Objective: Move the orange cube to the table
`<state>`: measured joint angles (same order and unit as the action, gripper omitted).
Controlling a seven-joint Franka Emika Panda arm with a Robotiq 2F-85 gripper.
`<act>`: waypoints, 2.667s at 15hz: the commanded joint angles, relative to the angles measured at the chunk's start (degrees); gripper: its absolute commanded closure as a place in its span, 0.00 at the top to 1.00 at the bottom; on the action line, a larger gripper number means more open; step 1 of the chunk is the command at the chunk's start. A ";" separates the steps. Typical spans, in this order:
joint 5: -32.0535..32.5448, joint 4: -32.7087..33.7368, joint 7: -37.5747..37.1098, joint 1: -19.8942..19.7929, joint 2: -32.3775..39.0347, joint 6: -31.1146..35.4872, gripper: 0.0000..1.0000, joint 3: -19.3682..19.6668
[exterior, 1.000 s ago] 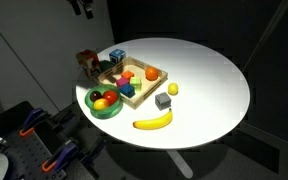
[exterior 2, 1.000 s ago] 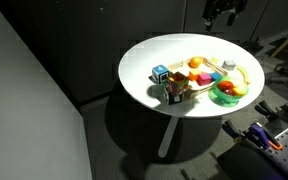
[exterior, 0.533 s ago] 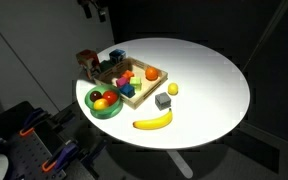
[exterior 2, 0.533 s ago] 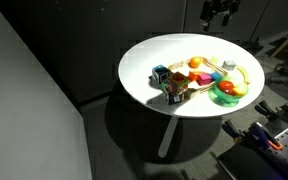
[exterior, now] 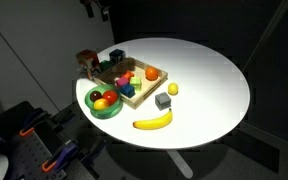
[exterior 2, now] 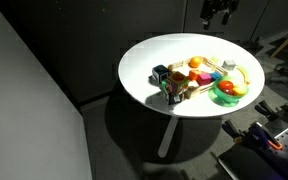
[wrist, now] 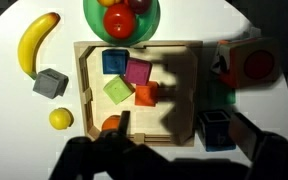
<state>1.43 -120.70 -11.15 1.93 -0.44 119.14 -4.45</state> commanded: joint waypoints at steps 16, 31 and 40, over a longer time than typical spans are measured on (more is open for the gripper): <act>0.25 9.44 1.06 0.12 17.27 2.90 1.00 3.36; 0.78 11.72 5.95 -0.17 31.26 18.29 1.00 5.05; 0.05 13.15 5.03 0.06 34.98 19.03 1.00 5.29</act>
<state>1.70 -107.62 -6.27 1.77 34.52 138.25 0.60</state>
